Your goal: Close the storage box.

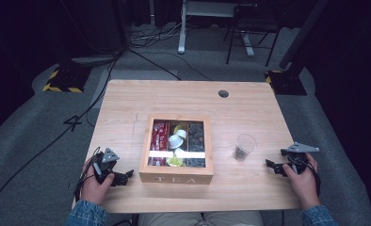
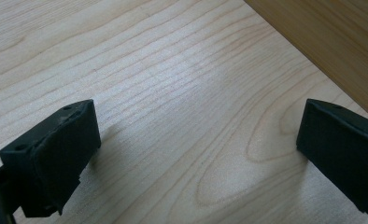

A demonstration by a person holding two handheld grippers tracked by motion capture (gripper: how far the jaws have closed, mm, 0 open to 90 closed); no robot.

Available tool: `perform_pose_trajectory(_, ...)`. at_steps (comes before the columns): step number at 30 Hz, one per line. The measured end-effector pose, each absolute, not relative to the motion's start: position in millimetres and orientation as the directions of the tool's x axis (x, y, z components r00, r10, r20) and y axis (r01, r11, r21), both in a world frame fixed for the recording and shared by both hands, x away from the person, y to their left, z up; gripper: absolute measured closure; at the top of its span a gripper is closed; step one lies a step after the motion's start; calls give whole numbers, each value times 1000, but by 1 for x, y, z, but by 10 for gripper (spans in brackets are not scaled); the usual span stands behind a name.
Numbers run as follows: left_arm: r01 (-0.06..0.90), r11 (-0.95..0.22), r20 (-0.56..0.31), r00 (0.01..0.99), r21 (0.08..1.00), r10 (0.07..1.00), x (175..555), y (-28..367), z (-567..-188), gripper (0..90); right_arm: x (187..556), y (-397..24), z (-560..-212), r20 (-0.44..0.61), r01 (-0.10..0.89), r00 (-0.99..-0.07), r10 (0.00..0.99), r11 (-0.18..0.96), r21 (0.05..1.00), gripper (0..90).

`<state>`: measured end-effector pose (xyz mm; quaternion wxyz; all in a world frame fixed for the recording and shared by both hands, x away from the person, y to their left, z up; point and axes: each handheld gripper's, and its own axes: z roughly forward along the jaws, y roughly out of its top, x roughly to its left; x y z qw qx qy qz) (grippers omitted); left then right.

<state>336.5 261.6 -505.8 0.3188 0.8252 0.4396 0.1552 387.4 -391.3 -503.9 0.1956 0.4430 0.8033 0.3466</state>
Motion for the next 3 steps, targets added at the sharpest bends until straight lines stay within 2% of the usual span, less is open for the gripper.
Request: perform_pose_trajectory(3, 632, -402, -23, 554, 663, 832, 336, 261, -506, 0, 388, -391, -504, -7, 577, -531, 848, 367, 730, 106)
